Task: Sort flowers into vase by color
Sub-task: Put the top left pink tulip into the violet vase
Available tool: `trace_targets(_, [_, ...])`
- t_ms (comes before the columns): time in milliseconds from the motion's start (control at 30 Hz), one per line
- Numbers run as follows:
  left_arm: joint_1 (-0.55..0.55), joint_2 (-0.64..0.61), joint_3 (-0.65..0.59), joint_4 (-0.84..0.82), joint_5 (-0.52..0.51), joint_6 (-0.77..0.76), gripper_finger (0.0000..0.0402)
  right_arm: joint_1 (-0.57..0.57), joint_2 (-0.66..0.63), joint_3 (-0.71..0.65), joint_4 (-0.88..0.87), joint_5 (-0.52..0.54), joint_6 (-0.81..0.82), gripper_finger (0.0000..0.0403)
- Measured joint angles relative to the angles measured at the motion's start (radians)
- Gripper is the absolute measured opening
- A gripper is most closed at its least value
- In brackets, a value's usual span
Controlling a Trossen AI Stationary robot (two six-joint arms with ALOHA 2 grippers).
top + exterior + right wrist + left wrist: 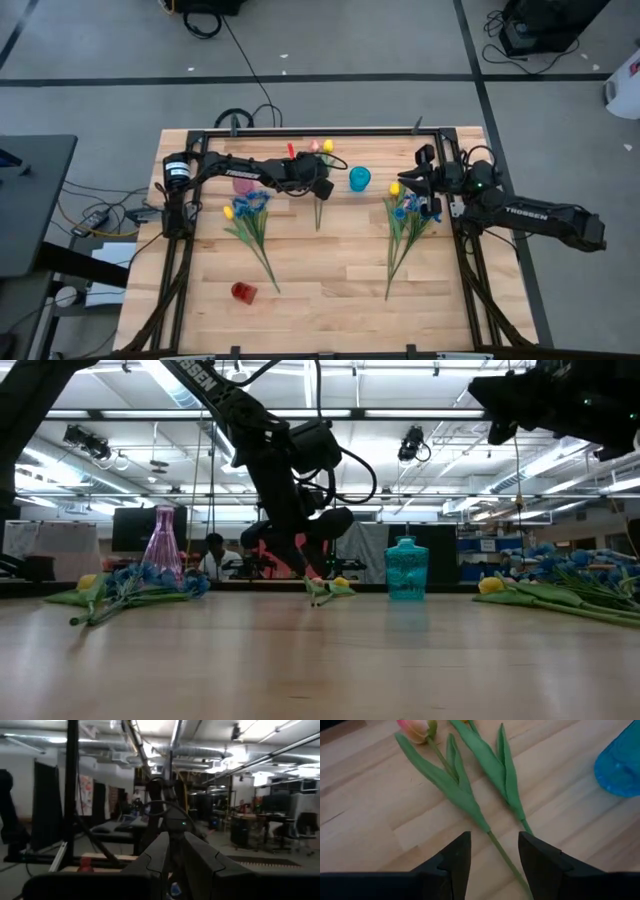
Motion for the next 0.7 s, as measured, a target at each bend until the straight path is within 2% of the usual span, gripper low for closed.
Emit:
trace_targets(200, [0.000,0.029,0.000,0.003,0.017,-0.001,0.0209,-0.005,0.064,0.064,-0.111,-0.011,-0.059,0.0065])
trace_targets(367, [0.006,0.041,0.001,0.020,0.032,-0.001,0.0235,-0.005,0.127,0.082,-0.063,-0.009,-0.065,0.0065])
trace_targets(533, [0.040,0.053,0.000,0.005,0.029,0.001,0.0225,-0.006,0.175,0.088,-0.035,-0.006,-0.071,0.0065])
trace_targets(700, [0.046,0.064,0.000,0.008,0.038,0.015,0.0189,-0.006,0.203,0.088,-0.005,0.011,-0.089,0.0065])
